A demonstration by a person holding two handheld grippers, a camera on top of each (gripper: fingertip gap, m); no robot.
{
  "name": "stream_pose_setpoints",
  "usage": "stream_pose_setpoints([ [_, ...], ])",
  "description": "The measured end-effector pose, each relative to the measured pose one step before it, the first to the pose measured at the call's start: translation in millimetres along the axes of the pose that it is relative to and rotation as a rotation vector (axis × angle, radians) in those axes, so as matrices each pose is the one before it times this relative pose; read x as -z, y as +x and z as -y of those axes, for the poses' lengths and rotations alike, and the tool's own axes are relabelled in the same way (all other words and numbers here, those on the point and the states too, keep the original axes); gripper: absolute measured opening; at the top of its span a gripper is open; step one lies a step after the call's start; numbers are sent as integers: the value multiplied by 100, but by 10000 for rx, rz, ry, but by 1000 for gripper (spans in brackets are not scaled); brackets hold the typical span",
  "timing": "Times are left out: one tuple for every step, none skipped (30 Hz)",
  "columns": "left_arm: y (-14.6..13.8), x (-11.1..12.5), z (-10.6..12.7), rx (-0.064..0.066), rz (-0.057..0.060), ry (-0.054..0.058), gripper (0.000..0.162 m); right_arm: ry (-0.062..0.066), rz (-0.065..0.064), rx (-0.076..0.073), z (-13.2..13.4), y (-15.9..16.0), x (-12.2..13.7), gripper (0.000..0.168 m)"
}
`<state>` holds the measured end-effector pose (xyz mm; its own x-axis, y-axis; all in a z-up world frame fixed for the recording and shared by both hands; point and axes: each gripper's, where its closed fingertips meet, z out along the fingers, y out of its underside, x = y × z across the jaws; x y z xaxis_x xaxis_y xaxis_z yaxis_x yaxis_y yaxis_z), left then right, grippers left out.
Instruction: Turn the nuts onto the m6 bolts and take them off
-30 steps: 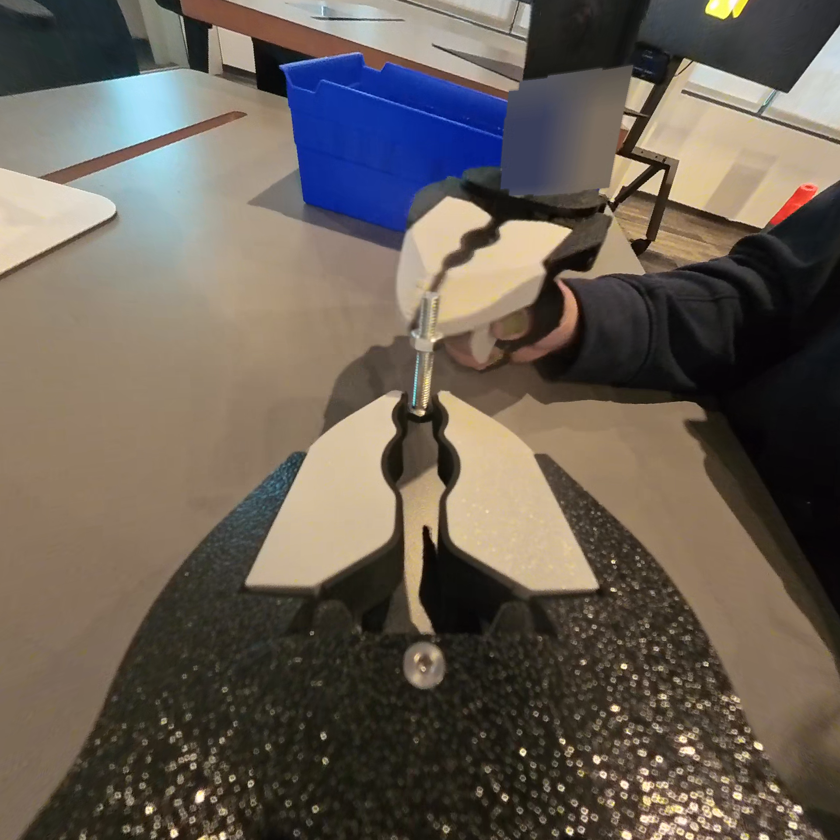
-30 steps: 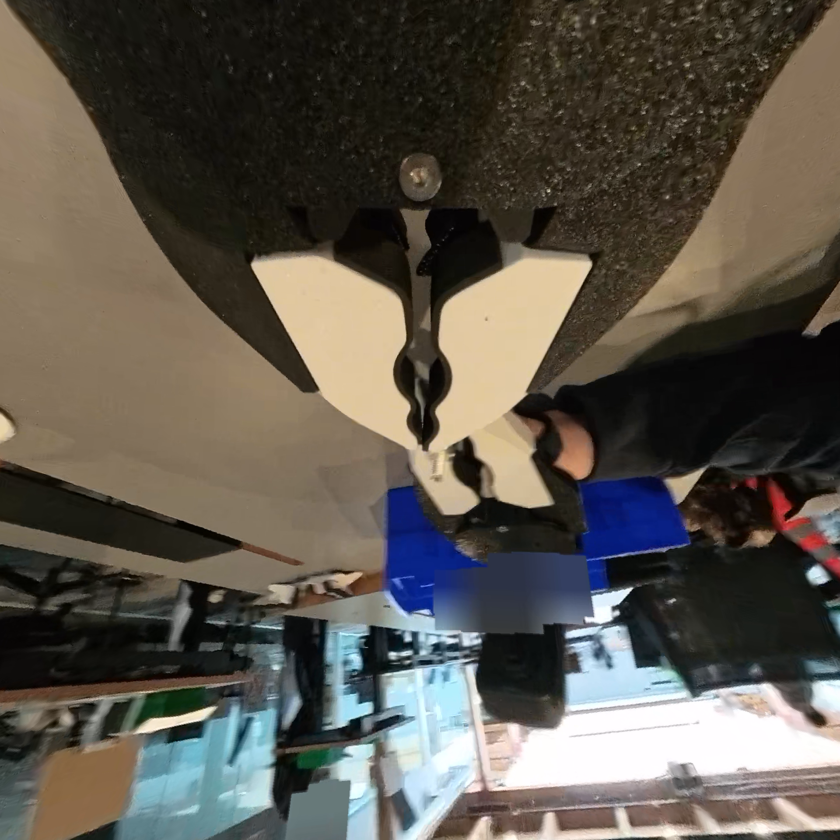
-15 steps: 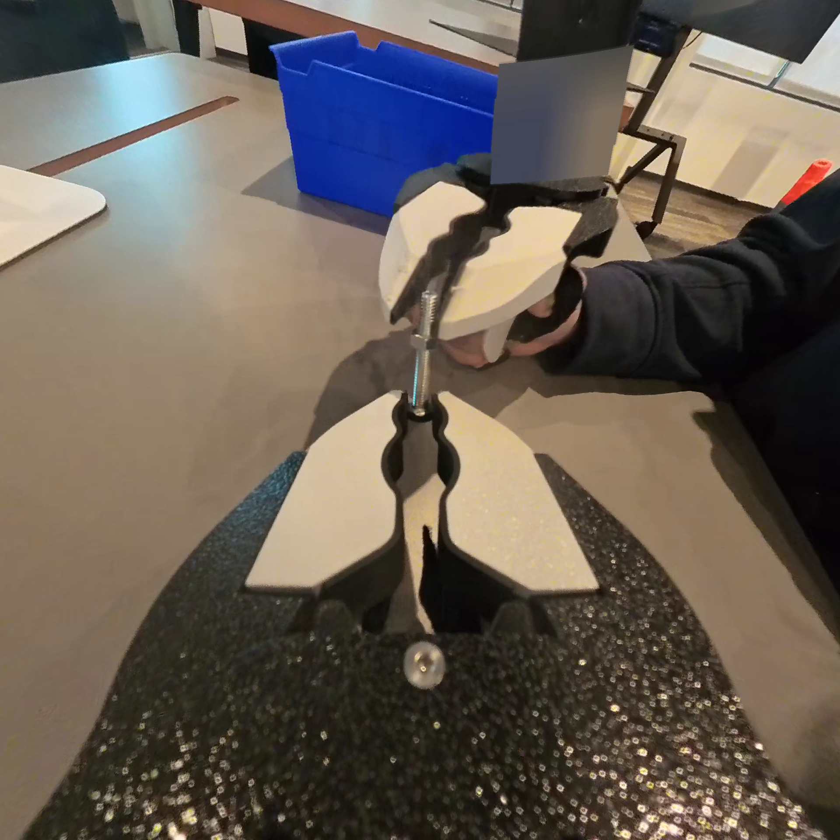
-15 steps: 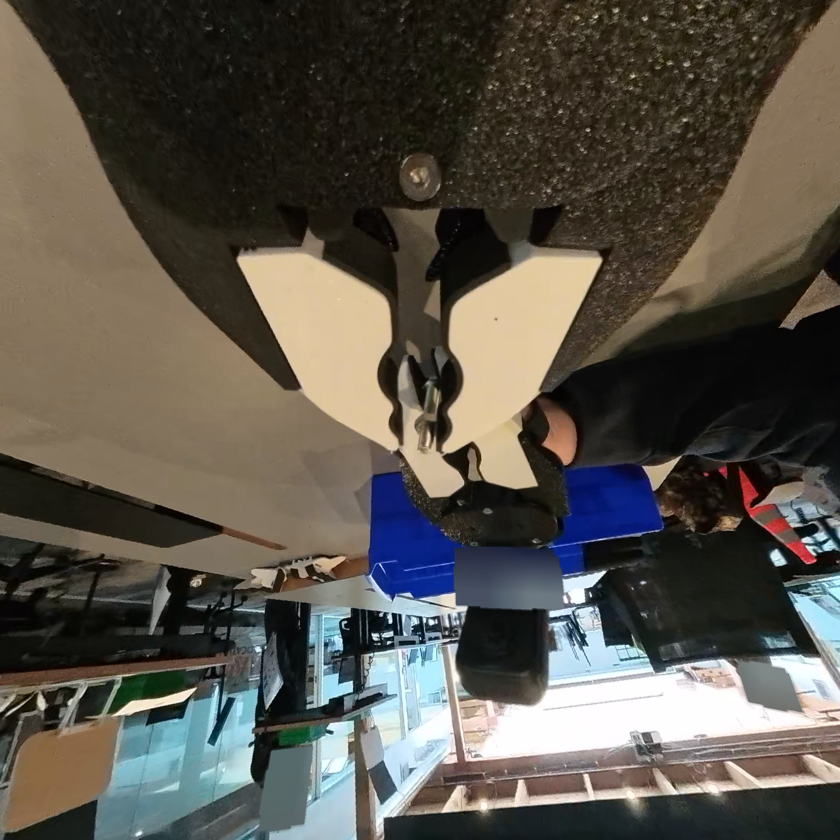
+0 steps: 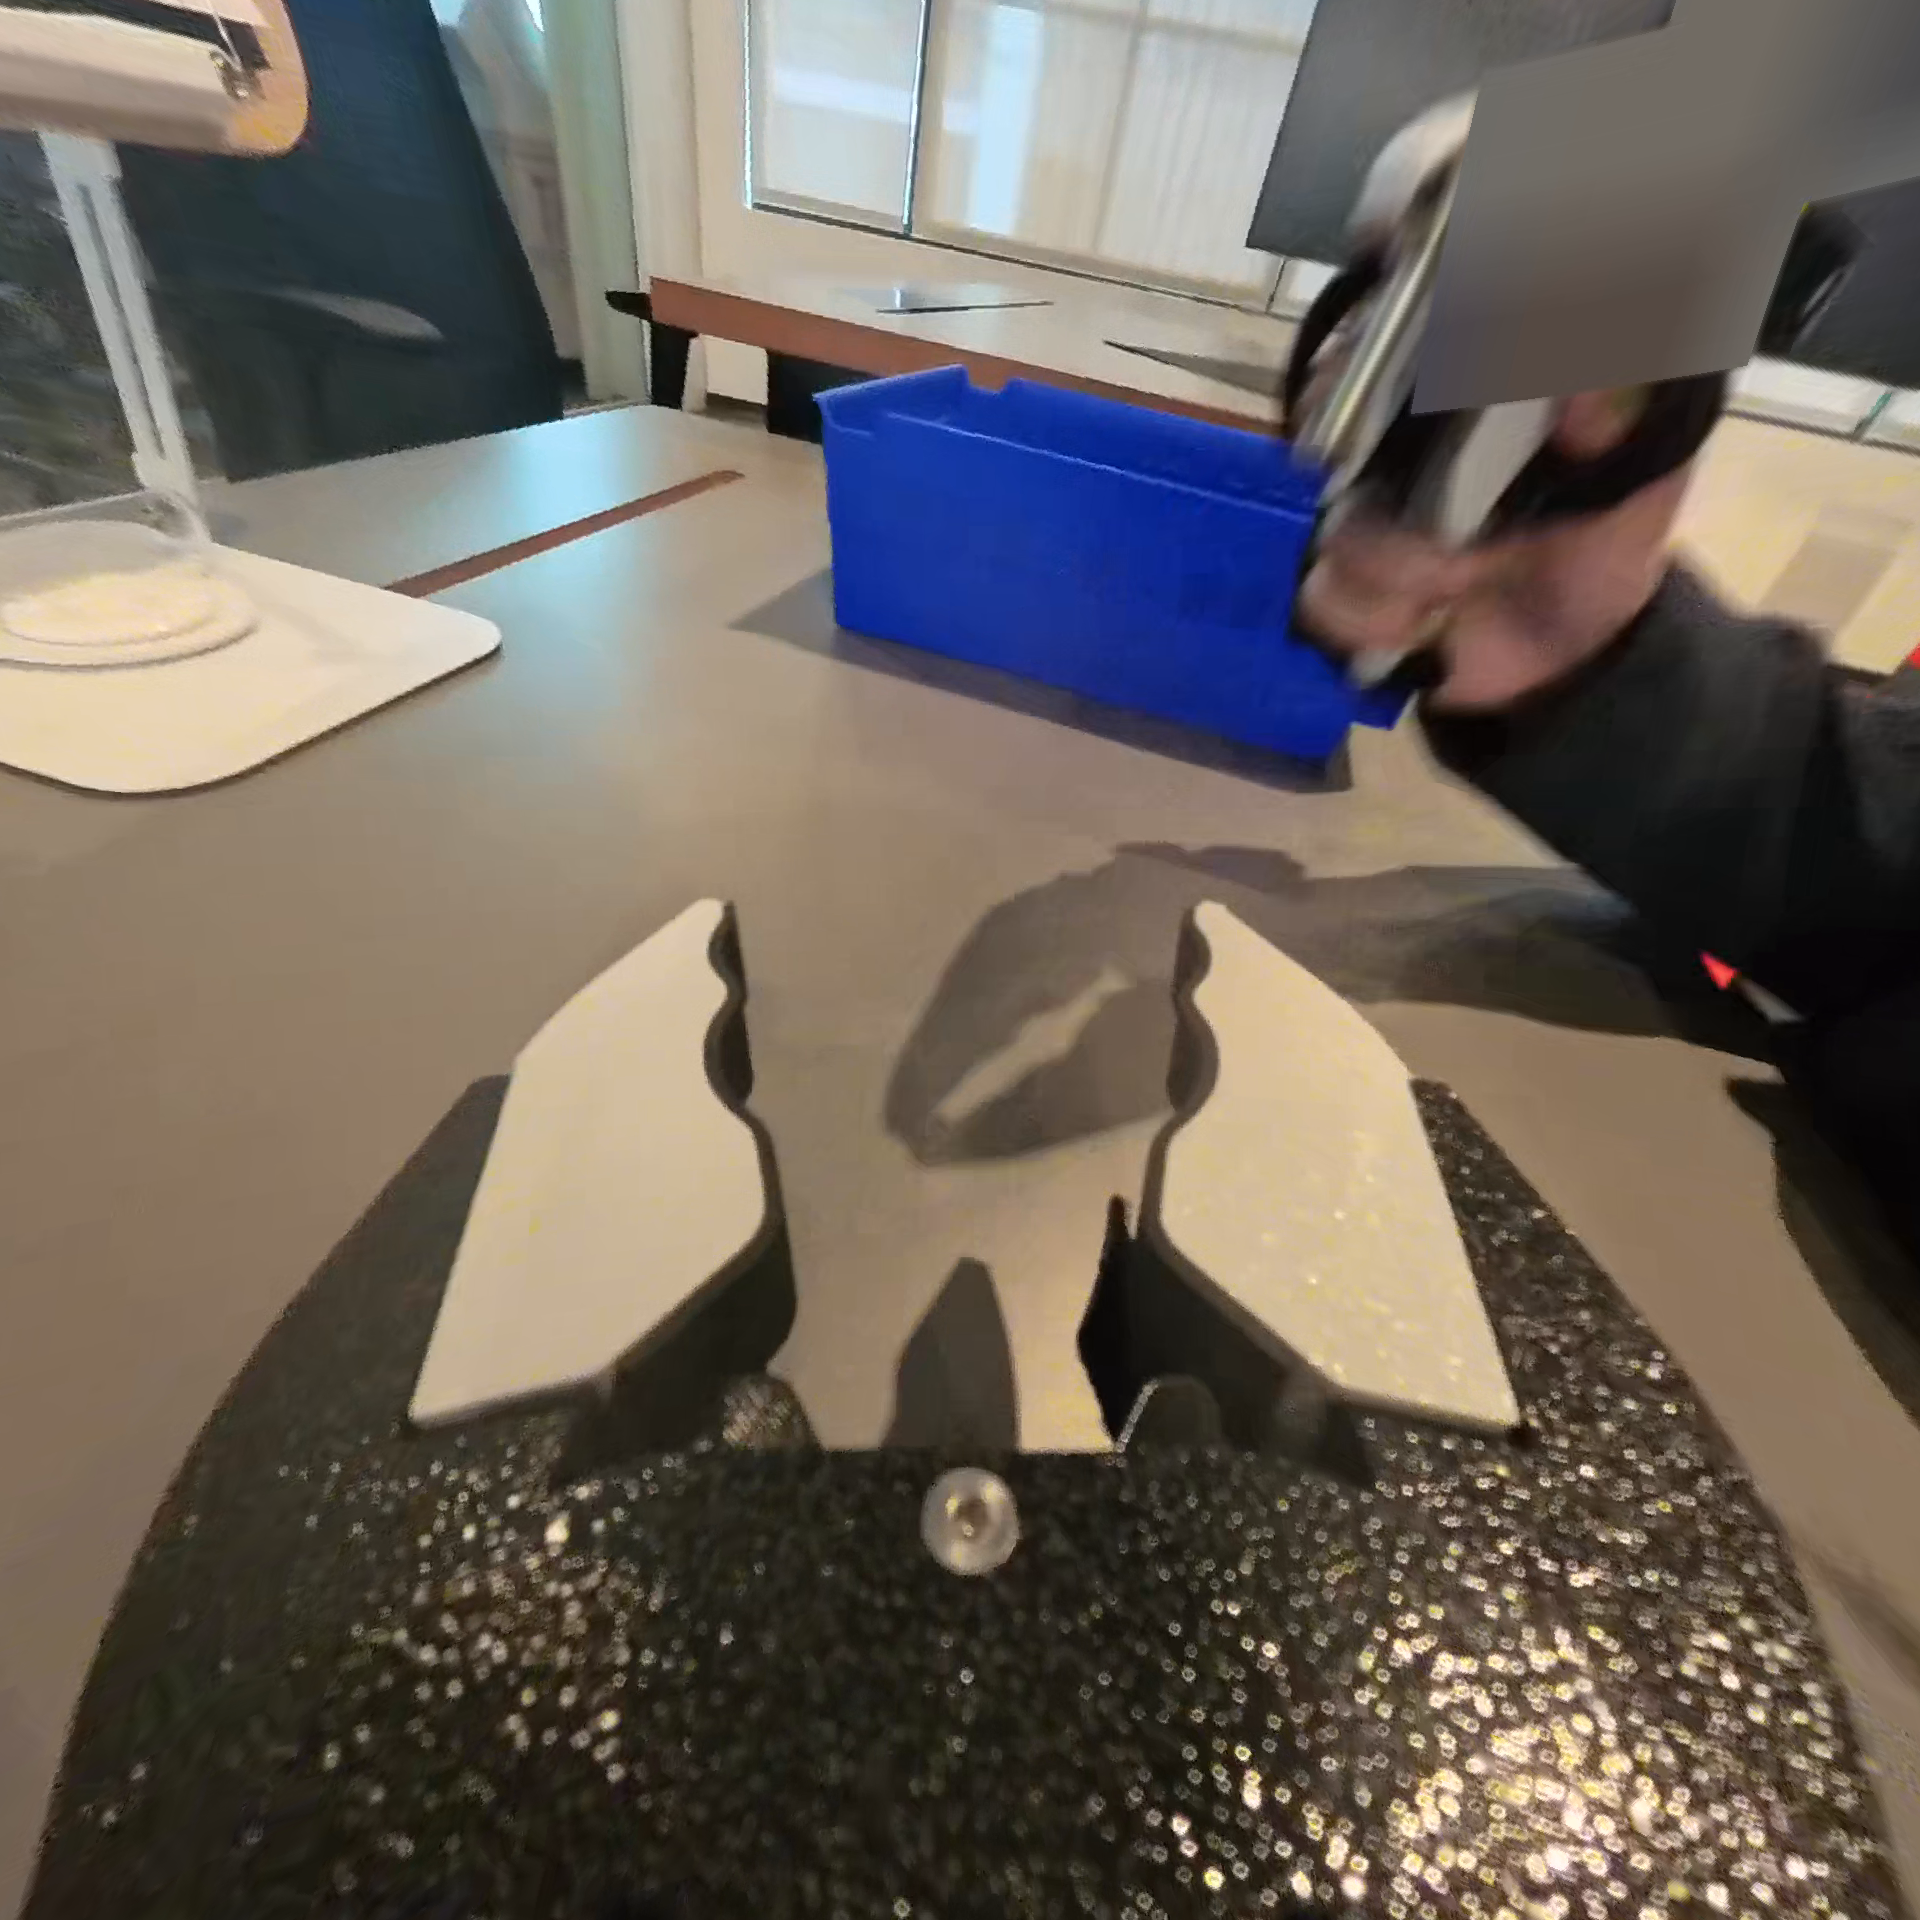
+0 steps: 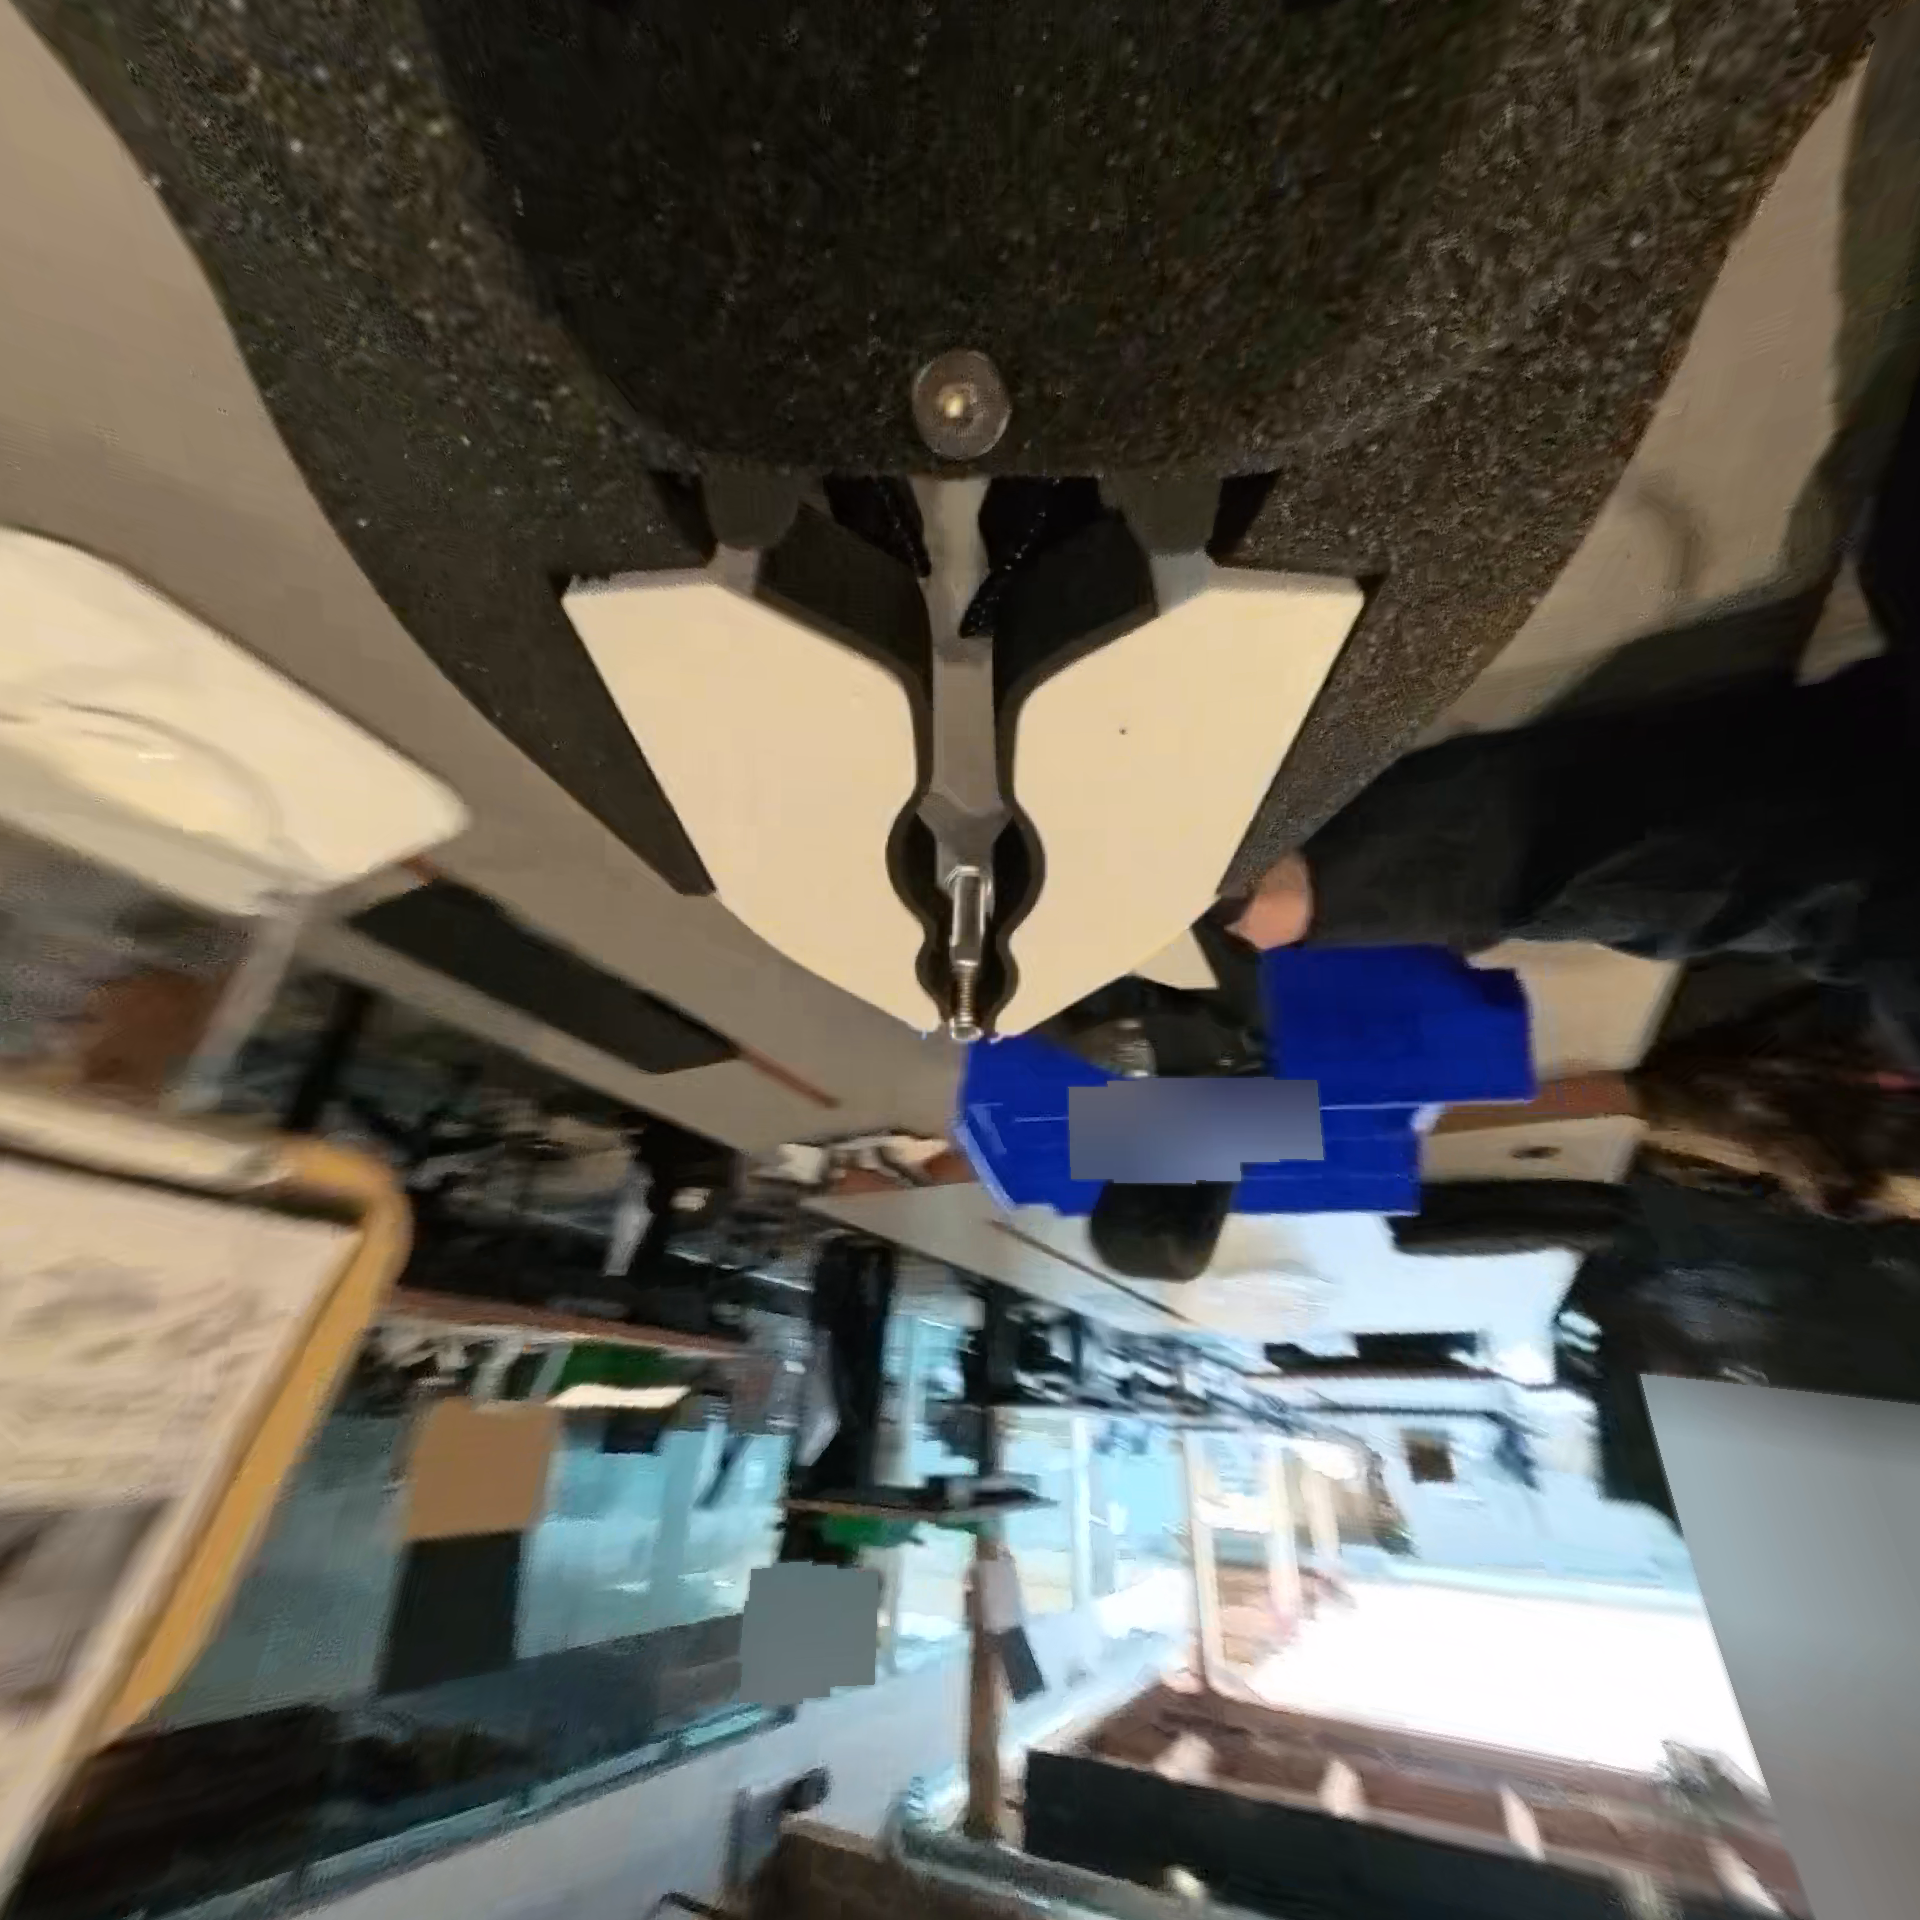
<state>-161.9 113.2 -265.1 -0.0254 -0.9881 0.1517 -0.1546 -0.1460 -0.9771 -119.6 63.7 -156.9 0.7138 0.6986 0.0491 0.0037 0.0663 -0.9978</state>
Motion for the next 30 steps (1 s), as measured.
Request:
stream_pose_setpoints([
  [-79,-4,43,-79,104,32,81,-278,-768,647,1614,971,2168,5],
  [-49,36,104,-65,75,77,81,-589,-1057,616,1004,1943,2383,5],
  [-40,45,113,-10,35,92,80,-1093,-1132,429,-88,2717,2355,5],
  [-52,50,119,51,8,87,79,-1462,-1141,219,-1228,3237,2099,5],
  [-44,52,121,85,-27,97,79,-1484,-900,-5,-1997,3158,1500,5],
  [-7,39,134,98,-56,103,78,-1596,-281,-440,-2607,2432,644,5],
  [-26,39,109,99,-42,89,77,-1289,-9,-544,-2379,1902,-135,5],
  [-48,39,88,76,-14,74,77,-1269,325,-479,-2326,1244,-775,5],
  [-35,62,87,51,-13,70,76,-1219,234,-359,-2172,1085,-1184,5],
  [-41,59,73,42,-7,59,75,-1317,197,-321,-2183,852,-1394,5],
  [-31,54,67,40,-15,53,75,-1189,277,-296,-1823,466,-1442,5],
  [-24,57,58,34,-9,48,74,-847,200,-176,-1202,355,-1344,5],
  [-48,59,61,19,19,46,74,-596,87,-113,-776,360,-1164,5],
  [-19,44,43,-2,15,36,74,-421,11,-105,-489,380,-988,5],
  [-18,32,10,-11,16,11,74,-268,-56,-64,-242,397,-797,5],
  [-20,18,-8,-14,24,-10,74,-186,-26,-54,-142,278,-622,5],
  [-2,-1,-23,-17,15,-14,74,-168,54,-97,-106,168,-541,5],
  [11,-1,-9,-18,-2,-12,74,-104,-26,-72,-36,237,-446,5],
  [-4,-16,-26,-8,7,-20,74,-98,10,7,-64,129,-421,5],
  [-18,-5,-23,-2,5,-20,74,-74,-32,-63,-47,151,-363,5],
  [-12,-24,-30,10,-10,-22,74,-48,17,-85,-45,65,-294,5],
  [-12,-5,-18,18,-11,-20,75,24,34,-13,22,-2,-157,7],
  [-40,3,-4,19,2,-3,75,134,-122,-4,112,207,91,14],
  [-16,14,18,26,-3,9,75,255,-191,-83,222,275,507,17],
  [-15,26,0,45,-20,6,75,380,-153,-158,391,121,981,20],
  [-3,11,3,56,-21,0,75,484,-266,-146,572,49,1444,21],
  [-47,8,-16,49,0,-10,75,693,-415,10,877,-107,1909,21],
  [-41,-13,-27,31,9,-23,75,969,-399,99,1348,-456,2242,19],
  [-24,-28,-34,13,17,-31,75,1199,-46,144,1882,-1236,2348,16],
  [0,-33,-44,11,5,-37,75,1379,450,340,2359,-2243,2105,15],
])
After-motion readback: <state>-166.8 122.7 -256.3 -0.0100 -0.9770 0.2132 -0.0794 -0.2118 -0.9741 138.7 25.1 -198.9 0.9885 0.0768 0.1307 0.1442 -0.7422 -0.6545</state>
